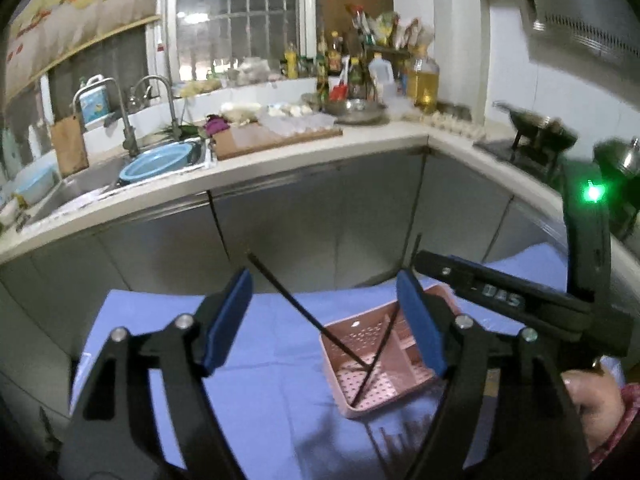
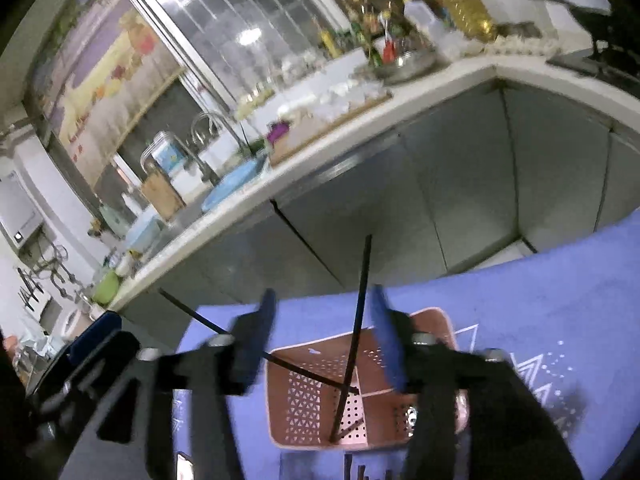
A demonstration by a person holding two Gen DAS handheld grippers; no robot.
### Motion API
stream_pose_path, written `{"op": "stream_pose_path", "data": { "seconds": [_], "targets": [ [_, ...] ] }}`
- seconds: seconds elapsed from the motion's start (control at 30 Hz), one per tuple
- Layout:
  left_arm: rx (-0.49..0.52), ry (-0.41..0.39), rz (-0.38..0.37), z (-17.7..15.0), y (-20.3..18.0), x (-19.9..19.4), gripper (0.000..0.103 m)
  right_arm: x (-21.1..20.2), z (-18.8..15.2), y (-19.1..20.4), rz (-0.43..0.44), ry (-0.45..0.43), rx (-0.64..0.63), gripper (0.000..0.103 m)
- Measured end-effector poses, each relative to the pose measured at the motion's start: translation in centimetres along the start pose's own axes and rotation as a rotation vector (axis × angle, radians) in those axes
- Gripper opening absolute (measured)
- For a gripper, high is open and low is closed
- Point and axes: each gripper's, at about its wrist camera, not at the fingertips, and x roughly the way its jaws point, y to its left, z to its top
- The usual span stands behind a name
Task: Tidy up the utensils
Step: 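Lower the chopsticks into the basket and open both grippers, then move both grippers back down to the remaining chopsticks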
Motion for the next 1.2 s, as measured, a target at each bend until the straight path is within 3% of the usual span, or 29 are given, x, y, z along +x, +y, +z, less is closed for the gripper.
{"op": "stream_pose_path", "data": {
  "seconds": [0.1, 0.13, 0.17, 0.23, 0.3, 0.33, 0.37, 0.47, 0.57, 0.7, 0.83, 0.9, 0.93, 1.2],
  "targets": [
    [-0.046, -0.046, -0.054, -1.5, 1.1, -3.4, 0.071, -4.1, -1.8, -0.6, 0.042, -0.050, -0.007, 0.069],
    [-0.052, -0.053, -0.065, -2.4, 1.3, -4.3, 0.071, -5.4, -2.9, -1.1, 0.057, -0.055, -0.006, 0.077],
    [-0.052, -0.047, -0.078, -4.0, 1.6, -5.0, 0.071, -6.6, -4.5, -1.8, 0.071, -0.042, -0.010, 0.084],
    [-0.044, -0.013, -0.091, -7.1, 1.8, -5.7, 0.064, -7.7, -7.7, -3.5, 0.087, 0.021, -0.023, 0.085],
    [-0.031, 0.062, -0.107, -11.1, 1.4, -4.9, 0.059, -7.1, -12.6, -6.1, 0.046, 0.161, -0.011, 0.078],
    [-0.026, 0.104, -0.115, -12.8, 1.3, -4.2, 0.053, -7.0, -14.1, -6.8, 0.030, 0.195, -0.005, 0.060],
    [-0.027, 0.164, -0.129, -15.2, 0.9, -3.2, 0.051, -6.7, -16.4, -7.9, -0.001, 0.243, 0.007, 0.056],
    [-0.067, 0.259, -0.143, -19.0, 0.6, -1.6, 0.050, -7.0, -21.1, -9.4, -0.016, 0.295, 0.033, 0.035],
    [-0.110, 0.353, -0.202, -21.3, -0.3, -0.1, 0.050, -7.6, -23.4, -8.9, -0.028, 0.297, 0.000, 0.030],
    [-0.059, 0.393, -0.226, -22.7, -3.5, 0.7, 0.050, -7.2, -24.6, -6.9, -0.055, 0.324, -0.071, 0.029],
    [0.014, 0.428, -0.162, -24.1, -6.1, 2.5, 0.050, -6.2, -25.7, -5.4, -0.112, 0.329, -0.172, 0.027],
    [0.036, 0.457, -0.105, -24.8, -6.3, 3.4, 0.044, -6.0, -25.8, -4.8, -0.177, 0.318, -0.233, 0.025],
    [0.028, 0.461, -0.114, -25.1, -6.1, 3.4, 0.044, -6.0, -25.8, -4.8, -0.208, 0.314, -0.245, 0.025],
    [0.047, 0.453, -0.054, -24.9, -7.0, 3.9, 0.041, -5.2, -26.2, -4.1, -0.169, 0.314, -0.256, 0.025]
  ]
}}
